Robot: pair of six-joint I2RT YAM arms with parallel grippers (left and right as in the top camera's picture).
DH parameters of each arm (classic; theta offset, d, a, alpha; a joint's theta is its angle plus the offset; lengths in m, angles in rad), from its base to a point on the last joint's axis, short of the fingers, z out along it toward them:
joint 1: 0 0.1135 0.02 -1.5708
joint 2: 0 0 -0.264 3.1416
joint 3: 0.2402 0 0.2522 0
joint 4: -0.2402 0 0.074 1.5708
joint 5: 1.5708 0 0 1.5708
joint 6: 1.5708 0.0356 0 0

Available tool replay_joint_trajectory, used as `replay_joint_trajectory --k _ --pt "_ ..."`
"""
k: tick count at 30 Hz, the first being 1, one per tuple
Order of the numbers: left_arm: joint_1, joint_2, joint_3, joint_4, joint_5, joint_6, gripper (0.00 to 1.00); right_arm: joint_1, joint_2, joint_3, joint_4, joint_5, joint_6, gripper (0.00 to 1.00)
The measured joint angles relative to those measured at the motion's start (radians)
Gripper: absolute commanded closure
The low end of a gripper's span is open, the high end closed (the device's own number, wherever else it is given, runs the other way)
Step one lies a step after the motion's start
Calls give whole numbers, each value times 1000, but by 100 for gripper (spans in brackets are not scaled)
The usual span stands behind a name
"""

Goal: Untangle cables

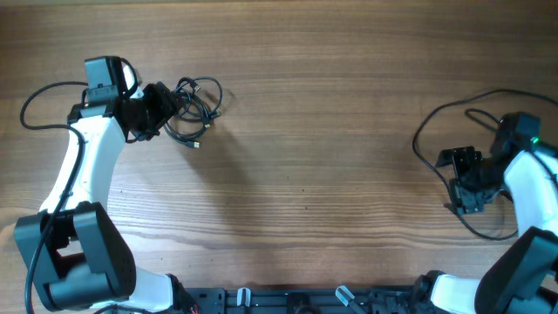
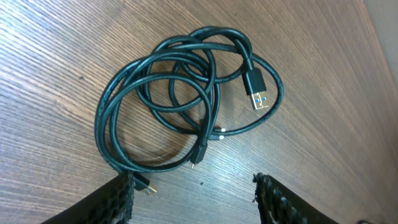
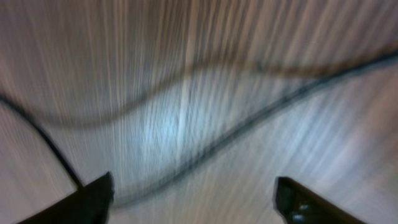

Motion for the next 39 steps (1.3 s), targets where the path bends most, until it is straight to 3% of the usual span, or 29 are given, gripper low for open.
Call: replay_joint_trajectory --k 2,6,9,11,17,23,28,29,30,31,32,36,39 --pt "0 0 0 -1 0 0 34 0 2 -67 107 15 72 95" --pt "0 0 0 0 0 0 34 0 2 -89 193 95 63 96" --pt "0 0 0 0 0 0 34 0 3 -66 188 149 -56 95" --pt "0 0 0 0 0 0 34 0 5 42 207 161 -172 95" --pt "0 0 0 -2 0 0 34 2 17 159 482 174 -442 95" --pt "0 0 0 -4 0 0 34 6 167 158 662 172 -632 95" --pt "0 0 0 -4 0 0 34 6 254 158 740 173 -677 95" --pt "0 0 0 -3 0 0 34 6 270 158 759 173 -681 83" --pt "0 0 0 -3 0 0 34 6 277 158 770 174 -685 64" --pt "0 0 0 -3 0 0 34 6 283 158 783 178 -693 32" --pt "0 0 0 -3 0 0 34 6 288 158 798 186 -694 15" --pt "0 0 0 -1 0 0 30 6 291 158 826 192 -711 0" --pt "0 0 0 0 0 0 25 6 266 159 752 192 -723 0"
